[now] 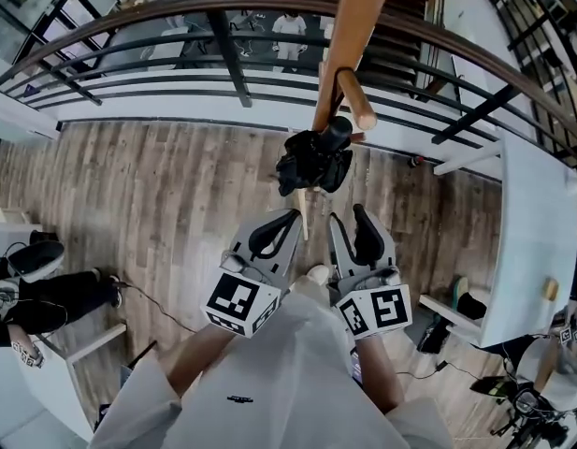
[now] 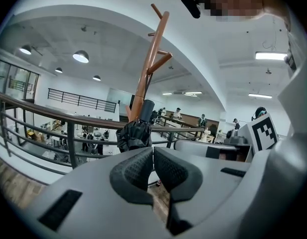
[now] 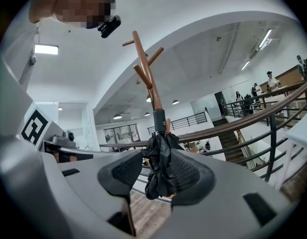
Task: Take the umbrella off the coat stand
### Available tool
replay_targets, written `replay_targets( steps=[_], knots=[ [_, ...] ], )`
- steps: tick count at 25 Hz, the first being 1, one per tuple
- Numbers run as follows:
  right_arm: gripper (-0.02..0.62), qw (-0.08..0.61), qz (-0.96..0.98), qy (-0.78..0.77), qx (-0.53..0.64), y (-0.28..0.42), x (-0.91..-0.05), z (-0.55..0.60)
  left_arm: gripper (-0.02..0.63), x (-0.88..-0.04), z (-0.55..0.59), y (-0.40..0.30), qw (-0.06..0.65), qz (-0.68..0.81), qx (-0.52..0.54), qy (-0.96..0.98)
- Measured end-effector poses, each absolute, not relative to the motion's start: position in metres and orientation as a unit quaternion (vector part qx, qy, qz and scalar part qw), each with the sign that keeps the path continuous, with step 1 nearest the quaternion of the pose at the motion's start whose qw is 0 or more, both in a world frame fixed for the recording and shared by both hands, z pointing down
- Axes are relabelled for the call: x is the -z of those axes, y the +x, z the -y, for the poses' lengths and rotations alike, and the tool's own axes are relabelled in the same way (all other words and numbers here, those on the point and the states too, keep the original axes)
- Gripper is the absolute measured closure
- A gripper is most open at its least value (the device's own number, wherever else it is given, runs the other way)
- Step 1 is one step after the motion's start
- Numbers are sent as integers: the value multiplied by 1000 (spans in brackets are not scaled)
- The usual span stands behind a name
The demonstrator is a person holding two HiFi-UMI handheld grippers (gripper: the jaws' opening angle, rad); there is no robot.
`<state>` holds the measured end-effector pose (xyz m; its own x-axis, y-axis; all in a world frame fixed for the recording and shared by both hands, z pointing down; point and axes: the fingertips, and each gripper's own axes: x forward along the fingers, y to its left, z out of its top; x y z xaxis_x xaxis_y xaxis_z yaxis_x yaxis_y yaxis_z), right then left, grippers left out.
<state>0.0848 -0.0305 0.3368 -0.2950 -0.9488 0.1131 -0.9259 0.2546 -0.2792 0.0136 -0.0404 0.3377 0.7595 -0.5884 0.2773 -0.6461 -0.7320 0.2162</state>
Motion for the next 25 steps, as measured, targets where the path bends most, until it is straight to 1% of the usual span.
replay_targets(
  steps=[5, 9, 12, 17, 25],
  knots=[
    [391, 40, -784, -600, 151, 80, -347, 45, 581, -345, 46, 5, 156, 340, -99, 922],
    [357, 42, -775, -611, 156, 80, -357, 60, 581, -354, 52, 1, 176, 342, -95, 918],
    [353, 45, -766, -622, 153, 79, -364, 67, 581, -359, 55, -3, 179, 341, -93, 918],
    [326, 41, -766, -622, 157, 70, -372, 78, 581, -364, 62, -9, 179, 343, -93, 918],
    [298, 17, -751, -639, 166, 69, -392, 99, 581, -379, 73, -14, 187, 349, -95, 914]
  ],
)
